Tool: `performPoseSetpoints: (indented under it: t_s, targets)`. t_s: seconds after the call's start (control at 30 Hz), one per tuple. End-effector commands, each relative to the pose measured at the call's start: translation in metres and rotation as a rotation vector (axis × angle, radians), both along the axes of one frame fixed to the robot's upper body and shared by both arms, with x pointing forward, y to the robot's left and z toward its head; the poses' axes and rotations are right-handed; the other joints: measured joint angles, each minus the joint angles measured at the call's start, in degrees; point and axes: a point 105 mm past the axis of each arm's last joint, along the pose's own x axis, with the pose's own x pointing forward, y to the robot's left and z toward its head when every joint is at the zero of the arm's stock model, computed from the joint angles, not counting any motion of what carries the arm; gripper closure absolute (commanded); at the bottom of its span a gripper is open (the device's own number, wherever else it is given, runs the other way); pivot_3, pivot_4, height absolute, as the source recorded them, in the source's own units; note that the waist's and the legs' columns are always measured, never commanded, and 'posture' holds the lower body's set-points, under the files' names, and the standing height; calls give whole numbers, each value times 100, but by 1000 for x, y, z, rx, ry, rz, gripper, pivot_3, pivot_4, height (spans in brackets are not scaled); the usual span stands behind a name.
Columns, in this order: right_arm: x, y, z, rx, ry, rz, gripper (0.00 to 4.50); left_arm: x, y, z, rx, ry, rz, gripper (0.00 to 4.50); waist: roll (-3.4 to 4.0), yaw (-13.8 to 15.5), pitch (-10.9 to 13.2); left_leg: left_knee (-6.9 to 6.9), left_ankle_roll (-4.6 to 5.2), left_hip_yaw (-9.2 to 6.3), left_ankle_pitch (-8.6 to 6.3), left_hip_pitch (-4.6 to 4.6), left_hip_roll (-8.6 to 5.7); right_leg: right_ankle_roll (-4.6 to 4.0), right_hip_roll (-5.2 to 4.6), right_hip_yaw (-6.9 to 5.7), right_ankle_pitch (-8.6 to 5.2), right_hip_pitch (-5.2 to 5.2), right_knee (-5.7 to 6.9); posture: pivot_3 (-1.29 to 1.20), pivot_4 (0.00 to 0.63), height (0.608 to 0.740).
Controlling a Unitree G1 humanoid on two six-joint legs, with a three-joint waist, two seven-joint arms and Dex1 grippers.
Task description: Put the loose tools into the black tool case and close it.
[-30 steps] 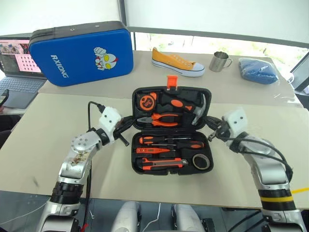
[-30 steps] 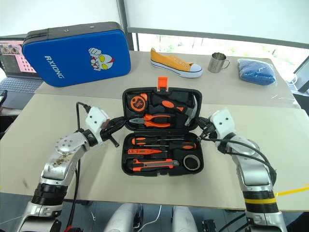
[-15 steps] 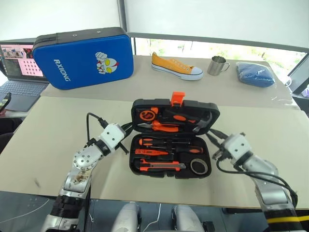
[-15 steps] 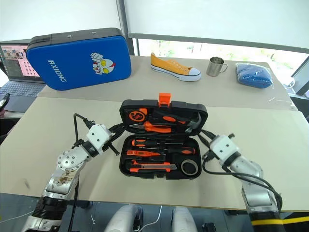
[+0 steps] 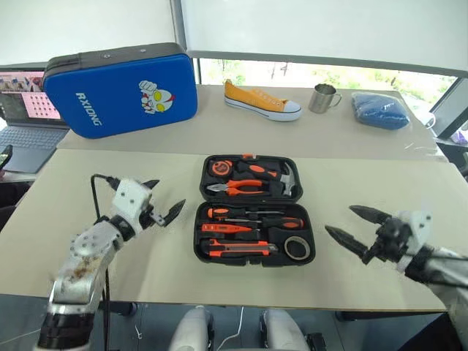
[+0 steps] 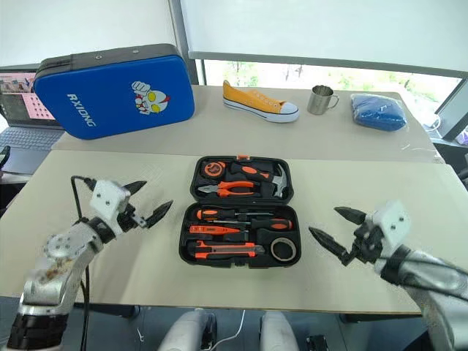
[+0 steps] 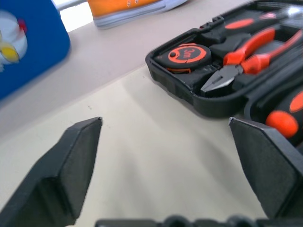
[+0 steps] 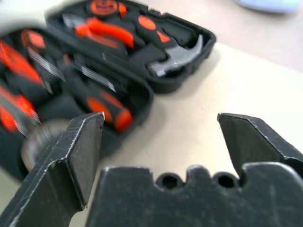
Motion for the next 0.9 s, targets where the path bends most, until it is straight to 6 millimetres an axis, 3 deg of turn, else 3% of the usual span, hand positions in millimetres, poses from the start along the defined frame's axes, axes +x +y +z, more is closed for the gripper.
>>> performPoseSetpoints:
  t_s: [0.03, 0.2, 0.33, 0.6, 0.63, 0.7, 0.73, 0.83, 0.9]
  targets:
    - [23, 12, 10, 76, 146, 3, 0, 16, -14, 14, -191, 278, -53, 66, -8, -1, 5, 0, 2, -7, 5, 1, -7, 2, 1, -5, 1, 1, 1, 0, 150, 739]
    - [57, 21, 19, 144, 253, -35, 0, 38, -15, 18, -282, 458, -25, 66, -7, -23, 4, -16, 10, -12, 0, -12, -39, 9, 0, -6, -5, -16, -7, 0, 150, 739]
    - [87, 25, 9, 94, 336, -100, 0, 46, -19, 6, -250, 552, -27, 66, -11, -41, 6, -6, -7, -3, 11, -91, -46, 7, -8, 4, -2, -106, 51, 0, 150, 739]
    - [106, 23, -6, 53, 409, -134, 0, 47, -27, -11, -209, 616, -50, 66, -11, 6, 7, -10, -5, -2, 10, -99, -44, 8, -18, 0, -1, -108, 48, 0, 150, 739]
    - [109, 22, -7, 62, 416, -143, 512, 48, -28, -12, -215, 618, -50, 0, -11, 4, 7, -10, -5, -3, 10, -99, -44, 9, -17, 0, -1, -108, 48, 0, 150, 739]
    - [112, 22, -7, 75, 420, -144, 862, 51, -32, -12, -246, 621, -48, 0, -11, 3, 7, -10, -5, -3, 10, -98, -44, 8, -17, 0, -1, -108, 50, 0, 150, 739]
    - [112, 22, -7, 77, 422, -141, 1403, 52, -33, -11, -257, 621, -49, 258, -11, 2, 7, -10, -6, -3, 10, -97, -44, 8, -17, 0, -1, -107, 51, 0, 150, 739]
    - [115, 23, -7, 87, 427, -139, 2332, 55, -38, -10, -278, 617, -54, 1082, -11, -10, 7, -9, -6, -3, 10, -97, -44, 8, -17, 0, -1, -108, 55, 0, 150, 739]
    - [115, 25, -9, 69, 422, -126, 3092, 56, -42, -12, -281, 620, -61, 1902, -11, -9, 7, -10, -6, -3, 10, -97, -44, 8, -17, 0, -1, -108, 56, 0, 150, 739]
